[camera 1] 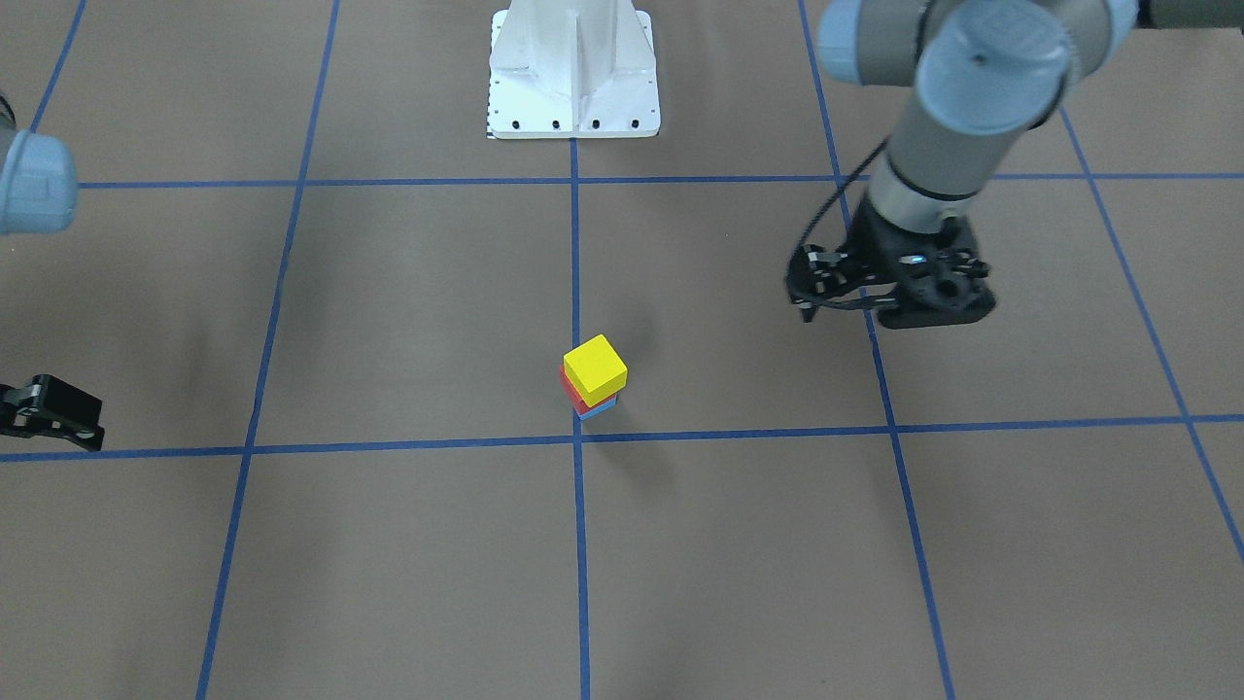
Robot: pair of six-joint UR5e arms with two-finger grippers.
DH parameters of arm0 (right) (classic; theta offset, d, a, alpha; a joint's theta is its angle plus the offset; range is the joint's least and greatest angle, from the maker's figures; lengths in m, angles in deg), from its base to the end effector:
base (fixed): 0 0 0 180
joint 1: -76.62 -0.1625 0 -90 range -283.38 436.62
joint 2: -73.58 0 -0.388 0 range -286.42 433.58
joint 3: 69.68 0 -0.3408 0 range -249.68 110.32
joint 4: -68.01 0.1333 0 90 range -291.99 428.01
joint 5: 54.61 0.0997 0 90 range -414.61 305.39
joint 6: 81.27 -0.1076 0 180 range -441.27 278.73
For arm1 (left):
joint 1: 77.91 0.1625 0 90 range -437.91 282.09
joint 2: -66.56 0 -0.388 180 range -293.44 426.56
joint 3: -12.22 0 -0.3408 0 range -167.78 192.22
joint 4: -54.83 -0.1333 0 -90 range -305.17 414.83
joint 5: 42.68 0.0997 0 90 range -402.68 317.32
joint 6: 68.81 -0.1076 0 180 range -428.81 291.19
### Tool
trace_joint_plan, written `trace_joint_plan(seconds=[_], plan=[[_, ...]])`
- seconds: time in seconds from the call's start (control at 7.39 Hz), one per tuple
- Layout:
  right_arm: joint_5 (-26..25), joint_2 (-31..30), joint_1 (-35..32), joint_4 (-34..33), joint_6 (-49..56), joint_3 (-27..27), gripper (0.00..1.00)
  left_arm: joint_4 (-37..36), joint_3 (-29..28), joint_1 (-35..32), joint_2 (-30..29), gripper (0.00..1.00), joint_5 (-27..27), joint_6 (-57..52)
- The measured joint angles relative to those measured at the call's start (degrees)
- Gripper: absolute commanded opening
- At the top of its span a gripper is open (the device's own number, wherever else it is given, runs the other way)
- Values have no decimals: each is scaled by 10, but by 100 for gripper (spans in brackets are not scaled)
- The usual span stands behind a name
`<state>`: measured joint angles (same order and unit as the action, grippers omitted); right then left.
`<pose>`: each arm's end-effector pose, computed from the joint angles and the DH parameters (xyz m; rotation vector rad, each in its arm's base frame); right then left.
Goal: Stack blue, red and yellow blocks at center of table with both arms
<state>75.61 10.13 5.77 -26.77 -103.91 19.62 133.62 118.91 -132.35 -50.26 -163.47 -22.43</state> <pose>-0.1374 -0.5903 0.4018 0.0817 -0.7736 -0.0712 0.2596 -0.4977 0.2990 0.0723 0.7547 -0.0283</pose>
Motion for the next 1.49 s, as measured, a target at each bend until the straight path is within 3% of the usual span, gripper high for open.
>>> trace_joint_plan(seconds=[0.27,0.54,0.95,1.49], plan=[[25,-72,-64,1,84,1,99,88,2,-104,158,100,-7,-175],[28,-141,-111,4,159,14,99,133,-70,-208,237,100,-51,-352],[11,-163,-142,2,172,0,99,183,-159,-289,257,100,-87,-514],[23,-161,-188,-92,176,32,99,179,-174,-296,240,100,-89,-524]])
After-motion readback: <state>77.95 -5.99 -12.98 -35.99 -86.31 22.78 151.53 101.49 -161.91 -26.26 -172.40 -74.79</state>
